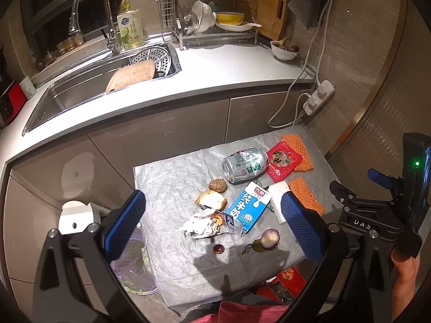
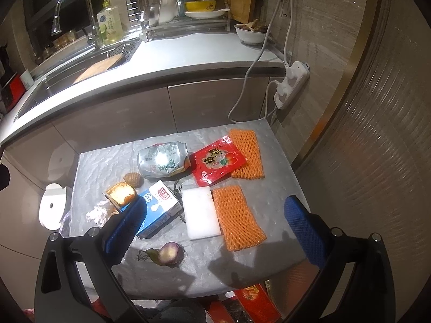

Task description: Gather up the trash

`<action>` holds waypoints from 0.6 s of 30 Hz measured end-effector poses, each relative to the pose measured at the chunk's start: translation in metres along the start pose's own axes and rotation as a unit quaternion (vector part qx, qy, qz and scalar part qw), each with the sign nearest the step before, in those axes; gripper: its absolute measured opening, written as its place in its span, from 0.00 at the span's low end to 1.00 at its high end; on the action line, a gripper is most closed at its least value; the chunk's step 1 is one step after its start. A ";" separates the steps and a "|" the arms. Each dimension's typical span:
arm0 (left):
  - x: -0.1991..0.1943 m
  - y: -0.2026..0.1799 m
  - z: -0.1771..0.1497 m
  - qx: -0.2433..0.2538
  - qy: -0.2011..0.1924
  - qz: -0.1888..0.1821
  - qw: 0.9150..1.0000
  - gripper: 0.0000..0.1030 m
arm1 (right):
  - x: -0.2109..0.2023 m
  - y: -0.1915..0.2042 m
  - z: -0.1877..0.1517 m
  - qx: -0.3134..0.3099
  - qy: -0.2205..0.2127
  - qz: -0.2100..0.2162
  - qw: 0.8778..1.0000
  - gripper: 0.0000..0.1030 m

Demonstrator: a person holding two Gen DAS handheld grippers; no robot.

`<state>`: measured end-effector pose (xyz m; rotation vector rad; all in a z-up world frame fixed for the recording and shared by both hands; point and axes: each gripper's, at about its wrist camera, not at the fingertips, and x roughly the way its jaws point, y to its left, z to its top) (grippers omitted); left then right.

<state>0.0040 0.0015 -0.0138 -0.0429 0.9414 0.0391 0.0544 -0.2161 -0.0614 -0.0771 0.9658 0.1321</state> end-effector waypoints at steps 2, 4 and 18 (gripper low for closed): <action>0.001 0.001 0.000 -0.001 0.000 0.000 1.000 0.94 | 0.001 0.001 0.000 -0.001 0.001 -0.001 1.000 0.98; 0.001 0.001 0.000 -0.001 0.001 -0.001 1.000 0.94 | 0.001 0.001 0.001 -0.001 0.002 -0.001 1.000 0.98; 0.005 0.005 0.002 -0.004 0.006 0.000 1.000 0.94 | 0.008 0.001 0.001 -0.001 0.006 0.002 1.000 0.98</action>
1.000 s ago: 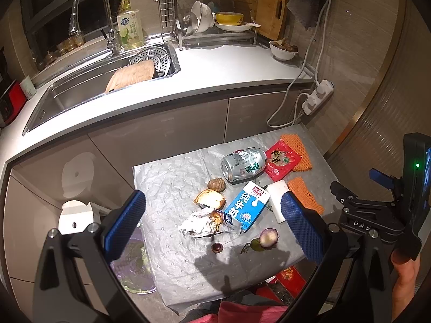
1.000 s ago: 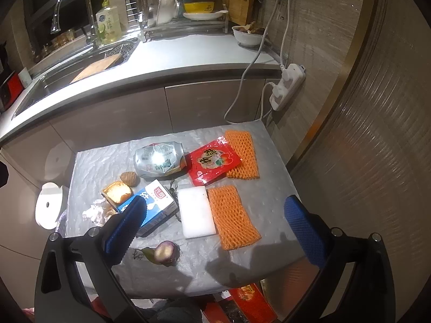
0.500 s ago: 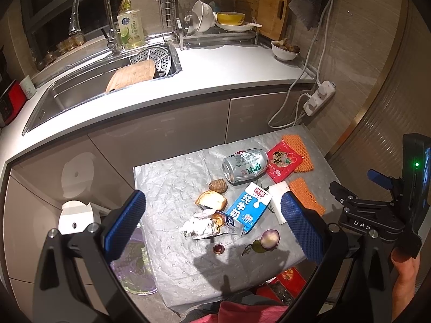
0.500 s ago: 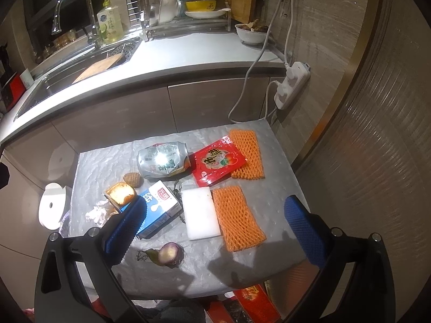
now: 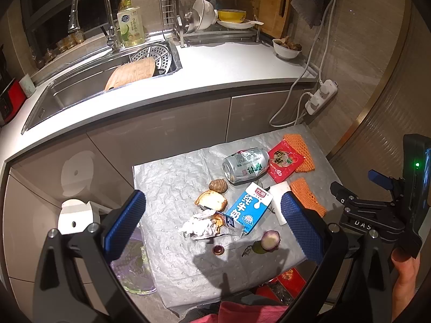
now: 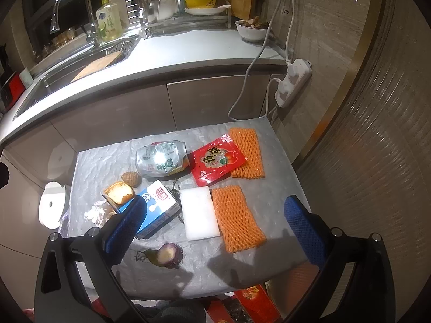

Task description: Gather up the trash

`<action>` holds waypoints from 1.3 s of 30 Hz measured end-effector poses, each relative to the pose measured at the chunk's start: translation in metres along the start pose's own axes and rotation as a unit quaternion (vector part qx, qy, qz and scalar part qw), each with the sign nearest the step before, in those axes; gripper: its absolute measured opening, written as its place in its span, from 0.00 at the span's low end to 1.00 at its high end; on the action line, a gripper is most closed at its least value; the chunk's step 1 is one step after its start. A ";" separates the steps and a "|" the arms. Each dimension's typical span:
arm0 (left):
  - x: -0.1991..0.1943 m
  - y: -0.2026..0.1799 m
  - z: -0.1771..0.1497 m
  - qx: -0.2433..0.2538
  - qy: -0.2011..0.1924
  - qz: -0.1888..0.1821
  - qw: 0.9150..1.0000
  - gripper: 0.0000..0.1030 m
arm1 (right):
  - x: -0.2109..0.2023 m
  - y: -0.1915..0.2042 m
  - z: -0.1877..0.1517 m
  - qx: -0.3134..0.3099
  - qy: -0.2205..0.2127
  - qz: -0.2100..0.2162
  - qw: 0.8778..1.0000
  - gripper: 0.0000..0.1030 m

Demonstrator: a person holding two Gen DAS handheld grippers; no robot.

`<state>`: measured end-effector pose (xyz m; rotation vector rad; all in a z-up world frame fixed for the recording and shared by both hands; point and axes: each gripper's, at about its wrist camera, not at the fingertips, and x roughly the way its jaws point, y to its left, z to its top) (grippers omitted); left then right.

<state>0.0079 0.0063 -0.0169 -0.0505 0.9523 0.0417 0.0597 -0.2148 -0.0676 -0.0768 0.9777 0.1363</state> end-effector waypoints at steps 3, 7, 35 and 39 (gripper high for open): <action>0.002 0.001 0.001 -0.002 0.002 -0.001 1.000 0.94 | 0.001 -0.001 0.002 -0.001 0.000 0.000 1.000 0.98; 0.004 0.003 0.001 -0.003 0.004 0.000 1.000 0.94 | 0.002 -0.001 0.003 -0.001 0.001 0.000 1.000 0.98; 0.015 0.008 0.004 0.004 0.009 0.006 1.000 0.94 | 0.010 0.000 0.004 -0.002 0.005 0.007 1.000 0.98; 0.025 0.010 0.000 0.020 0.008 0.005 1.000 0.94 | 0.016 -0.002 -0.001 -0.008 0.007 0.012 1.000 0.98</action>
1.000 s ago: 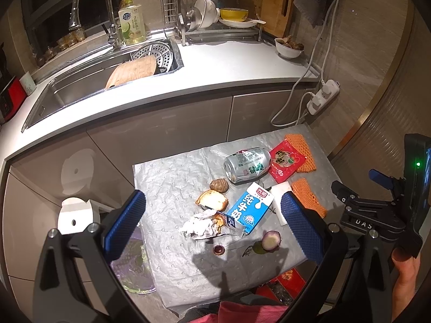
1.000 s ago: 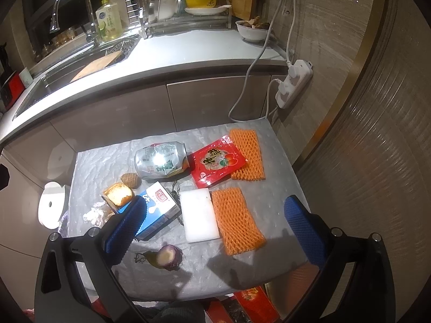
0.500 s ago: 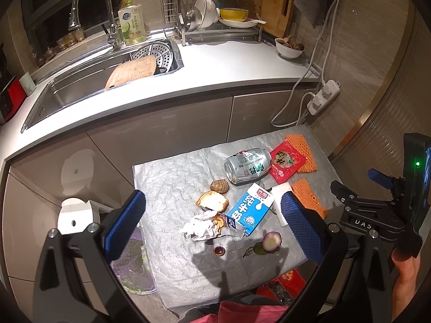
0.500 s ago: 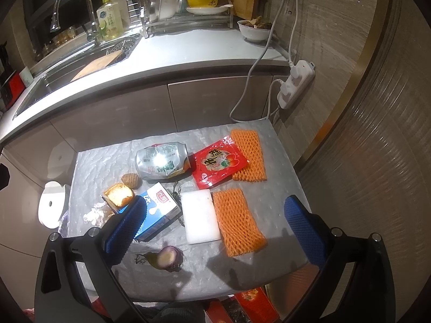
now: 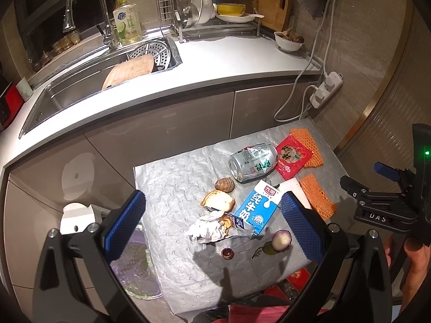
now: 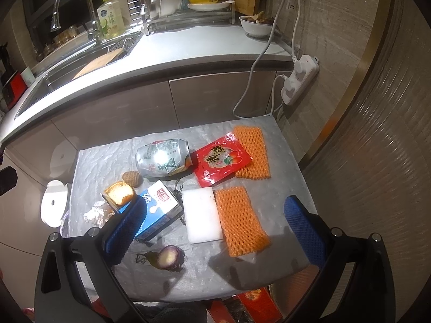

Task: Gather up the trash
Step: 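Grasp the silver-green drink can with the right tool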

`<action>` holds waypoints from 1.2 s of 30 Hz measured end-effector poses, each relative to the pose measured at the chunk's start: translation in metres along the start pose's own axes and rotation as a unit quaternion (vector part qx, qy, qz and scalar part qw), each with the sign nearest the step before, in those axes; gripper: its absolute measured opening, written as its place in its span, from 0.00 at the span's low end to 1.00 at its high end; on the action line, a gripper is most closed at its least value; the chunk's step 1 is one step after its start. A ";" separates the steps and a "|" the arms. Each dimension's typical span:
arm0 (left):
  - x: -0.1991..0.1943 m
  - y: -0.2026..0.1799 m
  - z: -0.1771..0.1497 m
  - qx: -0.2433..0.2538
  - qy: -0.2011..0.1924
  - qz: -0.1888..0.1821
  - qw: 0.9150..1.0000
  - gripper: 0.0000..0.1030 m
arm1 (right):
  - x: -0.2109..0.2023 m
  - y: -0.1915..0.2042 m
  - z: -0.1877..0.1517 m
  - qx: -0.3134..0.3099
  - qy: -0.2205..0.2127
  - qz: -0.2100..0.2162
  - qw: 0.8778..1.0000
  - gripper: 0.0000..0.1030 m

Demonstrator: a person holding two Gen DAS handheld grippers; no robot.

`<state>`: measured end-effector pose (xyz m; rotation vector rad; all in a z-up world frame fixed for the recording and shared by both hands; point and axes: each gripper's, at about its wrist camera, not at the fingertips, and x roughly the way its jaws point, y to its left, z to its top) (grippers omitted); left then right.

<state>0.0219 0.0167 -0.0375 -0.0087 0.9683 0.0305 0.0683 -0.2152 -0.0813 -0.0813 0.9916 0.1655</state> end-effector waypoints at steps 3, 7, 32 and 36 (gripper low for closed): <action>0.010 0.006 -0.005 0.001 0.006 -0.001 1.000 0.94 | 0.007 0.002 -0.002 -0.014 0.003 0.013 1.000 0.98; 0.022 0.015 -0.014 0.002 0.024 -0.006 1.000 0.94 | 0.028 0.015 0.003 -0.056 0.004 0.048 0.997 0.98; 0.036 0.029 -0.041 -0.030 0.094 0.033 0.995 0.94 | 0.223 0.151 0.031 -0.613 0.125 0.145 0.767 0.82; 0.041 0.021 -0.038 -0.008 0.095 0.020 0.995 0.94 | 0.219 0.139 0.037 -0.597 0.132 0.166 0.774 0.80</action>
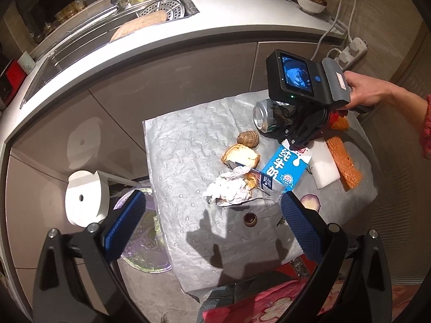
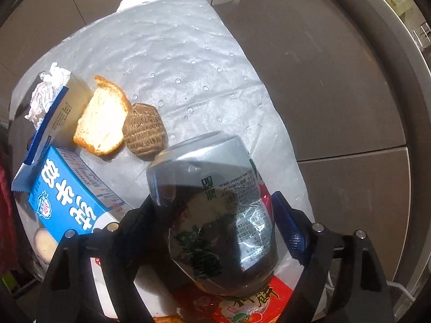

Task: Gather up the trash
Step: 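Grasp the silver-green drink can with the right tool, then grasp the blue-and-white milk carton with the left tool while the right tool lifts the can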

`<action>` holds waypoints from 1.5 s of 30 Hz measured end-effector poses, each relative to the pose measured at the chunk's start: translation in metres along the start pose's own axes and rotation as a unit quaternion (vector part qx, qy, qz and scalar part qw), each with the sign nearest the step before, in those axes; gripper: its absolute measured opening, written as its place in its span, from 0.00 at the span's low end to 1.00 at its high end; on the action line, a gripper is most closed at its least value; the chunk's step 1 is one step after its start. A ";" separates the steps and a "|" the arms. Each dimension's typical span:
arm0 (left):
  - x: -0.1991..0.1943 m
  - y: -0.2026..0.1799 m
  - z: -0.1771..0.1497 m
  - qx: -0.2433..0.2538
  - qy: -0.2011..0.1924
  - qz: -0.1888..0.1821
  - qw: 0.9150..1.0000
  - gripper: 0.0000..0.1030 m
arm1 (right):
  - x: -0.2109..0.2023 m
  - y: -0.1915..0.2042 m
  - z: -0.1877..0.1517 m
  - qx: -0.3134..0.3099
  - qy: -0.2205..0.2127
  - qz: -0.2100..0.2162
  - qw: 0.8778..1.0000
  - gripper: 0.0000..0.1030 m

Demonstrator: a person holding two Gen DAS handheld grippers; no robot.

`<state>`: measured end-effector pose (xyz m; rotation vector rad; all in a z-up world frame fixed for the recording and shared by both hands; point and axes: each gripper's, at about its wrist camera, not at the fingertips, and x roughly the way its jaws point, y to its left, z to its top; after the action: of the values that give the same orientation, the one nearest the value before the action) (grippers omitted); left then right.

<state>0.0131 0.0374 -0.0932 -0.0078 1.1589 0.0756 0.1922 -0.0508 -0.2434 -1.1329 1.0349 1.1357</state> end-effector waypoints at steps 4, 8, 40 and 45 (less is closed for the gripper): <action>0.007 -0.025 0.007 0.060 -0.010 -0.017 0.998 0.94 | -0.012 -0.019 -0.017 0.050 -0.020 0.001 0.999 0.80; 0.020 -0.063 0.015 0.175 -0.020 -0.026 0.984 0.94 | -0.042 -0.038 -0.047 0.133 -0.067 0.015 0.989 0.80; 0.193 -0.150 0.037 0.342 0.153 -0.131 0.918 0.61 | -0.147 -0.008 -0.217 0.478 -0.285 0.038 0.830 0.80; 0.183 -0.135 0.051 0.301 0.150 -0.163 0.928 0.61 | -0.150 -0.005 -0.212 0.476 -0.289 0.038 0.830 0.80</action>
<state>0.1409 -0.0851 -0.2444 0.3414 1.4333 -0.5974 0.1680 -0.2809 -0.1252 0.0640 0.9574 0.7537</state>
